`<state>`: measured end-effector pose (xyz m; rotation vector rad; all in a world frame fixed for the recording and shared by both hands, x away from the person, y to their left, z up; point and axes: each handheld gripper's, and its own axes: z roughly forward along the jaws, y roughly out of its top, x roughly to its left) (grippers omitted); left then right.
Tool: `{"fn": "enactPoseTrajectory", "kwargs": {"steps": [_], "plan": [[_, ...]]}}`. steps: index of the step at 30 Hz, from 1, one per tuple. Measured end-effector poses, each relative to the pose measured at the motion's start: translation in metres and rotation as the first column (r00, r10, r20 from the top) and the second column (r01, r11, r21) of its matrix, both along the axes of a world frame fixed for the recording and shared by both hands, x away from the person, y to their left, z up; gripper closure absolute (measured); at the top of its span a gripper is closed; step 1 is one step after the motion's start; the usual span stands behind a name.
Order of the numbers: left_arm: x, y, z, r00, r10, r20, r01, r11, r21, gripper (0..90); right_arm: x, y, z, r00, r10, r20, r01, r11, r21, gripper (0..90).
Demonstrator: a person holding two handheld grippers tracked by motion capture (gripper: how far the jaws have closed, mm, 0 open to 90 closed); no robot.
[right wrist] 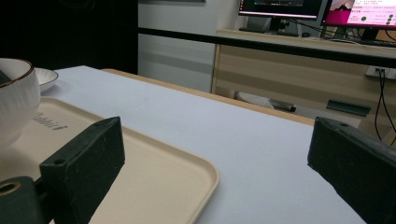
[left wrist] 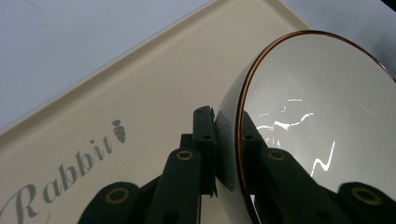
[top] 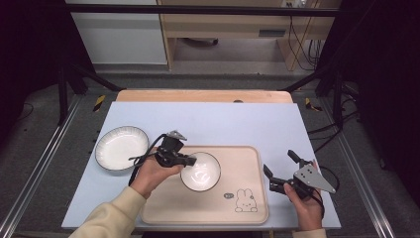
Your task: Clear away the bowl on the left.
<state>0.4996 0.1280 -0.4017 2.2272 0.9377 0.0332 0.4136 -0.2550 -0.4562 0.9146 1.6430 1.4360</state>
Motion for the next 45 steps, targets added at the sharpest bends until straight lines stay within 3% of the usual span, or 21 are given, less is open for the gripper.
{"fn": "enactPoseTrajectory", "kwargs": {"steps": [6, 16, 45], "plan": [[0.004, -0.004, -0.008, 0.9995, 0.001, -0.03, -0.001, 1.0, -0.002, 82.7, 0.0, 0.0, 0.0, 1.0, 0.001, -0.001, -0.001, 1.0, -0.002, 4.1], [0.008, -0.001, -0.015, 0.9986, 0.025, -0.046, -0.025, 0.9997, 0.002, 82.6, 0.0, 0.0, 0.001, 1.0, 0.003, 0.001, -0.003, 1.0, -0.003, 4.1], [0.009, -0.004, -0.034, 0.994, 0.033, -0.104, -0.031, 0.9994, 0.016, 82.6, 0.0, 0.001, 0.0, 1.0, 0.006, -0.005, -0.006, 1.0, -0.002, 4.1]]}}
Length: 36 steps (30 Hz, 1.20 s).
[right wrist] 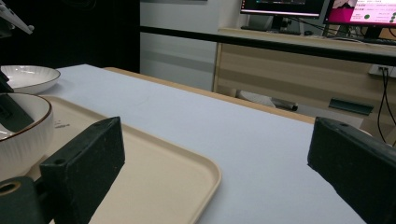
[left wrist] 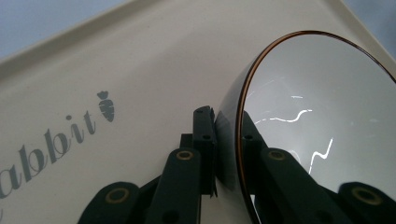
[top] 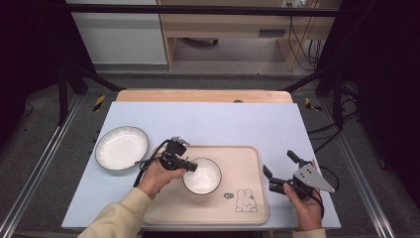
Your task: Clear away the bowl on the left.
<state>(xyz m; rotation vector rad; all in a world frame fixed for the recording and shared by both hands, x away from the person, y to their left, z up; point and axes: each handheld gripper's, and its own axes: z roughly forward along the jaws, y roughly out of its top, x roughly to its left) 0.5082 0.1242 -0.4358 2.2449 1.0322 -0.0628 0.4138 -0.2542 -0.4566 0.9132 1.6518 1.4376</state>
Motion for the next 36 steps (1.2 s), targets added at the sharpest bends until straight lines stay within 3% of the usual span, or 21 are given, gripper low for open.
{"fn": "enactPoseTrajectory", "kwargs": {"steps": [3, 15, 22, 36], "plan": [[0.0001, -0.0009, -0.0014, 1.0, -0.007, 0.0, 0.007, 0.9995, 0.029, 82.6, 0.0, 0.0001, -0.0001, 1.0, 0.001, -0.003, -0.001, 1.0, -0.001, 4.2], [0.0023, 0.0019, -0.0035, 0.9998, -0.004, -0.018, 0.004, 0.9996, 0.026, 82.7, 0.0003, 0.0011, -0.0011, 0.9999, 0.002, -0.01, -0.002, 1.0, 0.0, 4.2], [0.0031, 0.0057, -0.0075, 0.9996, -0.004, -0.029, 0.004, 1.0, 0.002, 82.7, 0.0003, -0.0008, -0.0006, 1.0, -0.001, -0.006, 0.001, 1.0, 0.003, 4.2], [-0.0003, 0.0052, -0.008, 0.9999, -0.008, 0.011, 0.008, 1.0, -0.001, 81.7, -0.0001, -0.0007, -0.0001, 1.0, -0.003, -0.003, 0.003, 1.0, 0.002, 4.2]]}}
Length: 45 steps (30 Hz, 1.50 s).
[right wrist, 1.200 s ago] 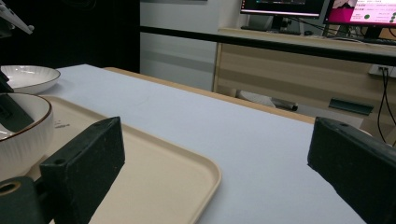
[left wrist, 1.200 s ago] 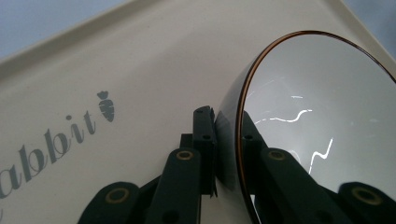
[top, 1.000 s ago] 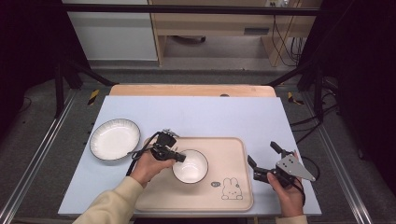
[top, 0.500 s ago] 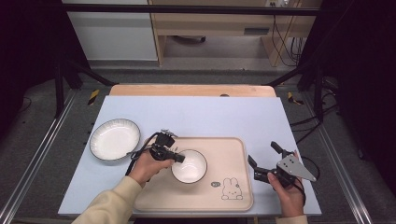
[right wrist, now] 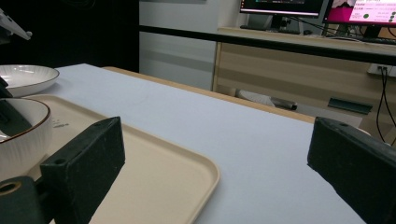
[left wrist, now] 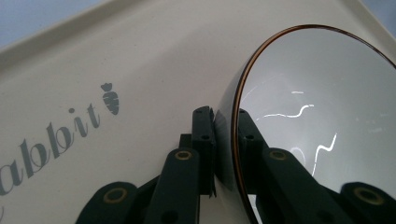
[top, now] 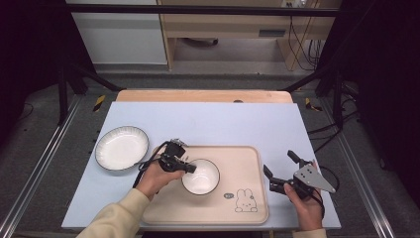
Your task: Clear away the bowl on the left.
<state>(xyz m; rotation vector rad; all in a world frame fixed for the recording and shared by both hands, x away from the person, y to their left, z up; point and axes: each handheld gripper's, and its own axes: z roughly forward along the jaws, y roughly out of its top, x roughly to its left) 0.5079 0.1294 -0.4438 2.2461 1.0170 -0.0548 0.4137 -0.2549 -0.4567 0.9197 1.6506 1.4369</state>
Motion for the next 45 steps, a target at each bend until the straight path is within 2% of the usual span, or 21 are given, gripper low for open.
{"fn": "enactPoseTrajectory", "kwargs": {"steps": [3, 7, 9, 12, 18, 21, 25, 27, 30, 33, 35, 38, 39, 41, 43, 45], "plan": [[-0.001, 0.001, 0.002, 0.9995, 0.014, 0.029, -0.014, 0.9999, -0.007, 80.7, 0.0, 0.001, 0.0, 1.0, 0.002, 0.001, -0.002, 1.0, -0.001, 4.2], [-0.004, 0.002, 0.008, 0.9985, 0.012, 0.054, -0.011, 0.9996, -0.025, 74.4, 0.0, 0.0, 0.0, 1.0, 0.001, 0.001, -0.001, 1.0, 0.0, 4.2], [-0.006, 0.002, 0.011, 0.9968, 0.016, 0.079, -0.013, 0.9995, -0.029, 70.3, 0.0, 0.0, 0.0, 1.0, 0.0, 0.004, 0.0, 1.0, 0.001, 4.2], [-0.009, 0.002, 0.016, 0.9901, 0.029, 0.137, -0.025, 0.9993, -0.028, 62.7, 0.0, 0.0, 0.001, 1.0, 0.002, -0.002, -0.002, 1.0, -0.004, 4.2], [-0.01, 0.002, 0.023, 0.9833, 0.031, 0.179, -0.021, 0.9981, -0.058, 48.9, 0.0, 0.001, 0.001, 1.0, 0.006, -0.002, -0.006, 1.0, -0.005, 4.2], [-0.011, -0.001, 0.025, 0.9711, 0.013, 0.238, 0.002, 0.998, -0.063, 40.9, 0.0, 0.001, 0.0, 1.0, 0.004, -0.003, -0.004, 1.0, -0.006, 4.2], [-0.013, -0.004, 0.028, 0.9578, 0.0, 0.287, 0.029, 0.9948, -0.097, 29.0, 0.0, 0.001, 0.0, 1.0, 0.002, -0.004, -0.002, 1.0, 0.001, 4.2], [-0.014, -0.005, 0.03, 0.9493, -0.016, 0.314, 0.058, 0.9906, -0.124, 21.6, 0.0, 0.0, -0.001, 1.0, 0.002, -0.003, -0.002, 1.0, 0.003, 4.2], [-0.015, -0.006, 0.032, 0.9391, -0.033, 0.342, 0.086, 0.9863, -0.141, 16.6, 0.0, 0.0, -0.001, 1.0, 0.001, -0.008, 0.0, 1.0, 0.004, 4.1], [-0.017, -0.007, 0.034, 0.9269, -0.045, 0.372, 0.116, 0.9789, -0.168, 12.7, 0.0, 0.001, -0.001, 0.9999, 0.0, -0.013, 0.0, 1.0, 0.004, 4.0], [-0.017, -0.008, 0.036, 0.9199, -0.044, 0.39, 0.122, 0.9765, -0.177, 11.4, 0.0, 0.001, -0.001, 0.9999, 0.001, -0.014, -0.001, 1.0, 0.005, 4.0], [-0.019, -0.008, 0.038, 0.9057, -0.055, 0.42, 0.133, 0.9781, -0.159, 9.7, 0.0, 0.001, -0.001, 0.9999, -0.001, -0.014, 0.001, 1.0, 0.005, 4.0], [-0.019, -0.008, 0.039, 0.9034, -0.056, 0.425, 0.137, 0.9775, -0.16, 9.5, 0.0, 0.001, -0.001, 0.9999, -0.001, -0.014, 0.001, 1.0, 0.005, 4.0], [-0.02, -0.007, 0.041, 0.8929, -0.058, 0.447, 0.141, 0.9778, -0.155, 9.4, 0.0, 0.001, -0.001, 0.9999, -0.001, -0.013, 0.001, 1.0, 0.007, 4.0], [-0.022, -0.005, 0.045, 0.8789, -0.058, 0.473, 0.146, 0.9776, -0.151, 9.4, 0.0, 0.0, -0.001, 1.0, 0.0, -0.01, 0.0, 1.0, 0.003, 4.0], [-0.022, -0.003, 0.047, 0.8724, -0.056, 0.486, 0.15, 0.9764, -0.156, 8.6, 0.0, 0.0, -0.002, 0.9999, -0.002, -0.014, 0.002, 1.0, 0.008, 4.0]]}}
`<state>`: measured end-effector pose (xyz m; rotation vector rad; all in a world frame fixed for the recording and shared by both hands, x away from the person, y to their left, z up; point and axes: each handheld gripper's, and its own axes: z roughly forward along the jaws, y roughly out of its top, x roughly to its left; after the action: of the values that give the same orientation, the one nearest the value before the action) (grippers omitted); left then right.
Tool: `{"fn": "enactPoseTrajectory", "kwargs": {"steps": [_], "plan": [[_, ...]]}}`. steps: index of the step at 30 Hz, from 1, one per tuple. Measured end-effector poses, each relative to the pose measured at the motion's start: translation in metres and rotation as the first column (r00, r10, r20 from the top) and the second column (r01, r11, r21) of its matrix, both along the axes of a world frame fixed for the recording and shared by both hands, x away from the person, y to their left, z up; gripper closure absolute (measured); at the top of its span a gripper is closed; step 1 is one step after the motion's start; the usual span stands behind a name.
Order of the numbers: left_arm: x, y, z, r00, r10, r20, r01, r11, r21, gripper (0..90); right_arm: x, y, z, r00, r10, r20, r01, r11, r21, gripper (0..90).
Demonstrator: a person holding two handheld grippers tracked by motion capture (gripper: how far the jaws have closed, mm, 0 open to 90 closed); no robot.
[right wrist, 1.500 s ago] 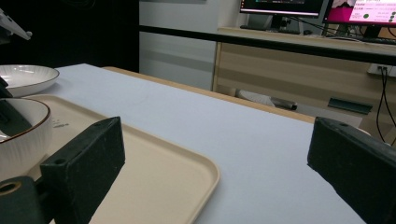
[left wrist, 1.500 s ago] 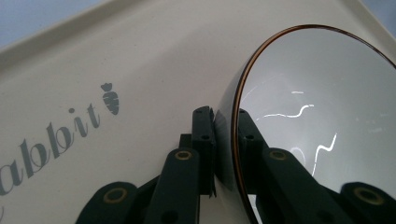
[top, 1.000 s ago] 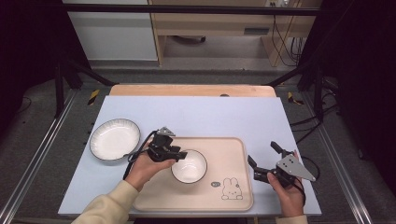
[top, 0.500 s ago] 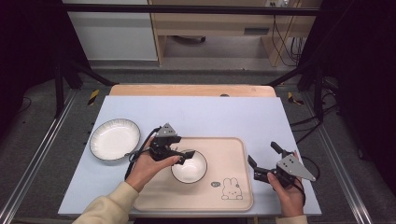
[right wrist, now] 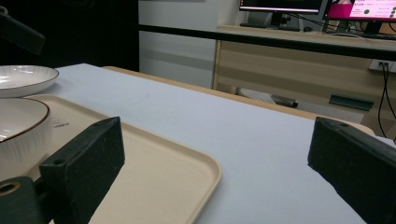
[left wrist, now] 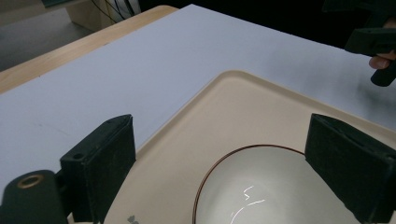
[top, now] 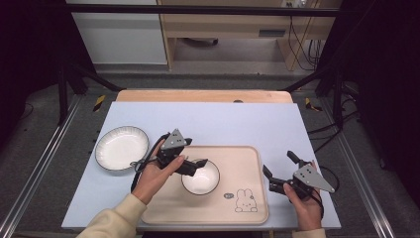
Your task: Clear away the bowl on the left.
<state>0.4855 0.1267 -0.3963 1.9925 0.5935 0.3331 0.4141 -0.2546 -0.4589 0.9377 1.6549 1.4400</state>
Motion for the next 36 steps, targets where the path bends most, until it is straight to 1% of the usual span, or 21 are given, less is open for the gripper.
{"fn": "enactPoseTrajectory", "kwargs": {"steps": [1, 3, 5, 7, 9, 13, 16, 18, 23, 27, 28, 36], "plan": [[0.0, 0.001, 0.001, 1.0, -0.005, 0.009, 0.005, 1.0, -0.004, 8.3, 0.0, 0.0, 0.0, 1.0, -0.001, 0.001, 0.001, 1.0, 0.0, 4.0], [-0.002, 0.004, 0.006, 0.9991, -0.001, 0.043, 0.002, 1.0, -0.006, 7.8, 0.0, 0.0, 0.0, 1.0, -0.002, 0.002, 0.002, 1.0, 0.002, 3.9], [-0.003, 0.007, 0.01, 0.9984, -0.003, 0.056, 0.005, 0.9997, -0.026, 7.3, 0.0, 0.0, 0.001, 1.0, -0.003, 0.008, 0.003, 1.0, -0.002, 3.9], [-0.003, 0.009, 0.013, 0.998, -0.004, 0.063, 0.007, 0.9993, -0.038, 6.6, -0.001, 0.0, 0.003, 0.9999, -0.007, 0.014, 0.007, 1.0, 0.005, 3.8], [-0.004, 0.012, 0.017, 0.9974, -0.016, 0.071, 0.02, 0.9984, -0.053, 5.8, -0.001, 0.0, 0.003, 0.9999, -0.008, 0.015, 0.008, 1.0, 0.006, 3.6], [-0.006, 0.018, 0.024, 0.995, -0.028, 0.096, 0.033, 0.9979, -0.056, 4.4, -0.001, -0.001, 0.003, 0.9998, -0.01, 0.015, 0.01, 1.0, 0.0, 3.5], [-0.006, 0.021, 0.025, 0.9953, -0.024, 0.094, 0.03, 0.9973, -0.067, 2.9, -0.001, -0.001, 0.003, 0.9998, -0.011, 0.015, 0.011, 1.0, 0.005, 3.5], [-0.006, 0.023, 0.025, 0.996, -0.024, 0.086, 0.031, 0.9969, -0.073, 2.8, -0.001, -0.001, 0.003, 0.9998, -0.012, 0.017, 0.012, 1.0, 0.008, 3.5], [-0.005, 0.029, 0.025, 0.9964, -0.01, 0.084, 0.018, 0.9959, -0.088, 2.8, -0.001, -0.001, 0.003, 0.9998, -0.009, 0.016, 0.009, 1.0, 0.007, 3.5], [-0.005, 0.036, 0.023, 0.9968, -0.008, 0.08, 0.016, 0.9956, -0.093, 2.8, -0.001, -0.001, 0.003, 0.9999, -0.006, 0.01, 0.006, 1.0, 0.006, 3.6], [-0.006, 0.038, 0.023, 0.9969, -0.006, 0.079, 0.014, 0.9958, -0.091, 2.9, -0.001, -0.001, 0.002, 0.9999, -0.005, 0.016, 0.005, 1.0, 0.003, 3.6], [-0.006, 0.052, 0.022, 0.9961, 0.011, 0.087, -0.002, 0.9946, -0.104, 2.9, -0.001, -0.001, 0.003, 0.9999, -0.006, 0.014, 0.006, 1.0, 0.006, 3.5]]}}
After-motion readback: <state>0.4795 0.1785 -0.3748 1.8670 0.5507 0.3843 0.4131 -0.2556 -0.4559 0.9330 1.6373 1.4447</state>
